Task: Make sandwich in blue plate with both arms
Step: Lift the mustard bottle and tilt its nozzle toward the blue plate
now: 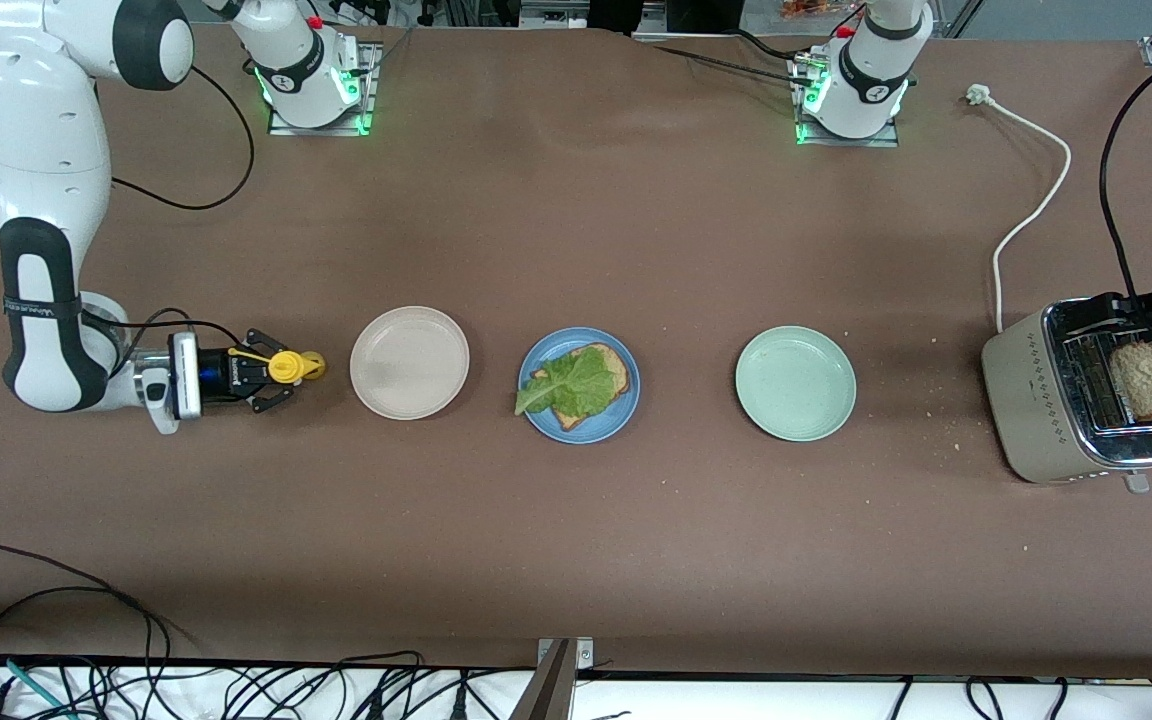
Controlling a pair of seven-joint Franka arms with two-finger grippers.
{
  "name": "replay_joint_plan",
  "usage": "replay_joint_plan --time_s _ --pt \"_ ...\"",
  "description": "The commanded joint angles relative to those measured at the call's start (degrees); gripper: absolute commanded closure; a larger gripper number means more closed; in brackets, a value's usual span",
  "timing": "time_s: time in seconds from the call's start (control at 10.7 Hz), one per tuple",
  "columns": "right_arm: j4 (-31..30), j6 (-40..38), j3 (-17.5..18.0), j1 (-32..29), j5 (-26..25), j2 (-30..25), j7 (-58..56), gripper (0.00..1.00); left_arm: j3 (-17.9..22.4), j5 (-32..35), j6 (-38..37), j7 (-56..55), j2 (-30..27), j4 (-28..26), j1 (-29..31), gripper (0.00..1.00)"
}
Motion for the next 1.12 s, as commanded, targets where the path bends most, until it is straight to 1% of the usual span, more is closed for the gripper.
replay_joint_plan --time_s 0.0,0.09,0.37,0.56,0.65,0.84,1.03 --pt "11.0 -1.6 0.2 -0.2 -9.4 0.1 18.5 0.97 -0.1 -0.9 -0.2 0.3 0.1 0.3 0.1 0.0" --pt "13.8 -1.3 0.2 0.2 -10.6 0.1 23.6 0.97 -0.2 -0.9 -0.2 0.3 0.1 0.2 0.1 0.0" --pt "24.0 1.1 0.2 5.0 -17.3 0.1 37.9 0.97 -0.2 -0.9 -0.2 0.3 0.1 0.2 0.1 0.0" --pt "28.4 4.1 0.1 9.2 -21.9 0.1 46.0 0.97 -0.2 -0.9 -0.2 0.3 0.0 0.3 0.1 0.0" --pt "29.9 5.5 0.0 11.5 -24.4 0.1 49.9 0.97 -0.3 -0.9 -0.2 0.3 0.0 0.3 0.2 0.0" --pt "31.5 6.9 -0.1 15.8 -26.9 -0.8 58.6 0.97 -0.2 -0.9 -0.2 0.4 0.0 0.4 0.2 0.0" --pt "32.7 9.4 -0.2 20.9 -32.0 -1.3 64.0 0.97 -0.2 -0.9 -0.2 0.4 0.0 0.4 0.2 0.0"
